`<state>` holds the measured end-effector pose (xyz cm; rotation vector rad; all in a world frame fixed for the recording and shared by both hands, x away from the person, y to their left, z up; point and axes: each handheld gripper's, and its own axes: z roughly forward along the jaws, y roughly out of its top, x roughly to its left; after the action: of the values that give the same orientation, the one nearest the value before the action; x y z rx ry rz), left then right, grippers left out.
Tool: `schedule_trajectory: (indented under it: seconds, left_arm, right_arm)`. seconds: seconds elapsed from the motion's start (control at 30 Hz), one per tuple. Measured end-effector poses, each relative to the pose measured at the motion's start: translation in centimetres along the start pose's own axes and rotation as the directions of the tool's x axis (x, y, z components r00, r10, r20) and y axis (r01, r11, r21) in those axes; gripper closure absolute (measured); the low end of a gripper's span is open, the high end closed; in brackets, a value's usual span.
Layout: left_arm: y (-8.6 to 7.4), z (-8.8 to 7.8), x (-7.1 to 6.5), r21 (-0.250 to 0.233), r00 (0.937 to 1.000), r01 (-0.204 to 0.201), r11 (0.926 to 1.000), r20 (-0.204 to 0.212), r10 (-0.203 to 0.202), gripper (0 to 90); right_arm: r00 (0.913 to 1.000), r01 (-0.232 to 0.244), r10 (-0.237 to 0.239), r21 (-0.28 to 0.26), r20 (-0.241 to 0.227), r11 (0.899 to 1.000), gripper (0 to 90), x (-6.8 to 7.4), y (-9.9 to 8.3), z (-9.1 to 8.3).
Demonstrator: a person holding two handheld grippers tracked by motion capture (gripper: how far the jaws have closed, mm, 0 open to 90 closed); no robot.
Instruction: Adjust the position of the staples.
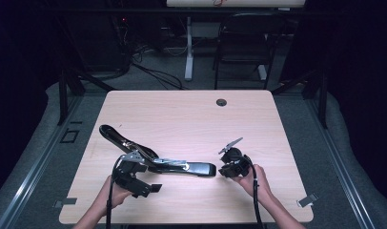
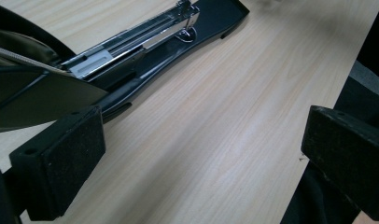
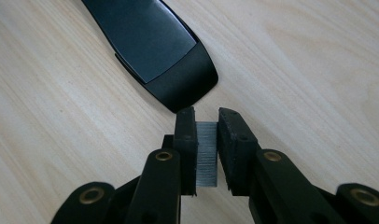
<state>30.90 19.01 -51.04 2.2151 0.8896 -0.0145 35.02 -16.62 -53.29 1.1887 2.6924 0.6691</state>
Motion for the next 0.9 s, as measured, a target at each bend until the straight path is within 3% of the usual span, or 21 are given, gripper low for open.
schedule_trajectory:
  seconds: [0.1, 0.33, 0.37, 0.7, 0.8, 0.83, 0.9]
  left_arm:
    - [-0.1, -0.7, 0.0, -0.04, 0.9998, 0.004, 0.9992, -0.02, -0.004, 0.1]
    - [-0.7, -0.7, 0.4, 0.0, 1.0, 0.004, 1.0, -0.006, -0.004, 0.1]
    - [-0.9, -0.7, 0.4, 0.009, 1.0, 0.0, 1.0, -0.006, 0.0, 0.1]
    - [-1.3, -1.4, 0.8, 0.0, 0.9992, -0.001, 1.0, -0.04, 0.001, 0.1]
    - [-1.3, -1.4, 0.9, 0.008, 0.999, 0.001, 1.0, -0.044, -0.001, 0.1]
    - [-1.4, -1.4, 1.1, 0.015, 0.999, 0.01, 0.9998, -0.043, -0.01, 0.1]
    - [-1.5, -1.4, 1.2, 0.022, 0.9989, 0.014, 0.9997, -0.045, -0.013, 0.1]
  right_arm:
    - [1.0, 0.006, -0.006, -0.01, -0.004, 1.0, 78.4, -0.1, 0.0, -0.3]
    - [0.9998, 0.011, -0.012, -0.029, -0.019, 1.0, 78.4, -0.3, 0.0, -0.4]
    - [0.9994, 0.029, -0.029, -0.016, -0.021, 0.999, 78.4, -0.4, 0.1, -0.5]
    - [0.9977, 0.067, -0.068, -0.089, -0.007, 0.994, 78.5, -0.3, 0.8, -1.6]
    - [0.9971, 0.069, -0.072, -0.106, -0.024, 0.992, 78.5, -0.3, 1.0, -1.9]
    - [0.9953, 0.073, -0.081, -0.123, -0.055, 0.99, 78.5, -0.3, 1.2, -2.1]
    - [0.9937, 0.09, -0.097, -0.128, -0.056, 0.988, 78.6, -0.2, 1.5, -2.4]
